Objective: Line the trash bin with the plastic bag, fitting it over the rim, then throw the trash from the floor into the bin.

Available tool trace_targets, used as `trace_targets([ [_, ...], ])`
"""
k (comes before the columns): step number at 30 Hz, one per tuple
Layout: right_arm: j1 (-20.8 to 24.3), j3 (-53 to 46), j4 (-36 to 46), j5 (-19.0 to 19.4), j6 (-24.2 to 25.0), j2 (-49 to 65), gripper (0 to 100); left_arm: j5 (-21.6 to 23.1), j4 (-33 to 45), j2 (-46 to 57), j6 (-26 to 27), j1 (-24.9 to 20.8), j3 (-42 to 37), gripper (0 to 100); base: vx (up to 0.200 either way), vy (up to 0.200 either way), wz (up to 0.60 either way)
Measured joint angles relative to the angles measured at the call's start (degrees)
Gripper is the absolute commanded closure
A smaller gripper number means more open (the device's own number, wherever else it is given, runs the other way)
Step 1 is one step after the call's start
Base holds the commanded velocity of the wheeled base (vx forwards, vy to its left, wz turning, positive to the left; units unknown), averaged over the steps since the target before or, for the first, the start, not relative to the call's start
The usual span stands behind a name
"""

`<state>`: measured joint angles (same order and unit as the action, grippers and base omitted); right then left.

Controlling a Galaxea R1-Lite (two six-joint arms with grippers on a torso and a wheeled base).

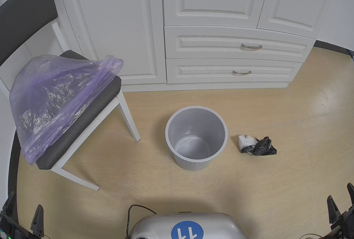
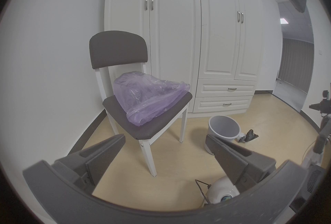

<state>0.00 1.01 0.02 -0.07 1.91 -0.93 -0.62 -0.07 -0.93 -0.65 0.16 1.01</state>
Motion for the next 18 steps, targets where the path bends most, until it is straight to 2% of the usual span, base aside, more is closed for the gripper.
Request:
trace_targets([
  [18, 0.0, 0.0, -0.1, -0.3, 0.3, 0.0, 0, -0.8, 0.0, 0.0, -1.7, -0.1, 0.0, 0, 0.000, 0.000, 0.00],
])
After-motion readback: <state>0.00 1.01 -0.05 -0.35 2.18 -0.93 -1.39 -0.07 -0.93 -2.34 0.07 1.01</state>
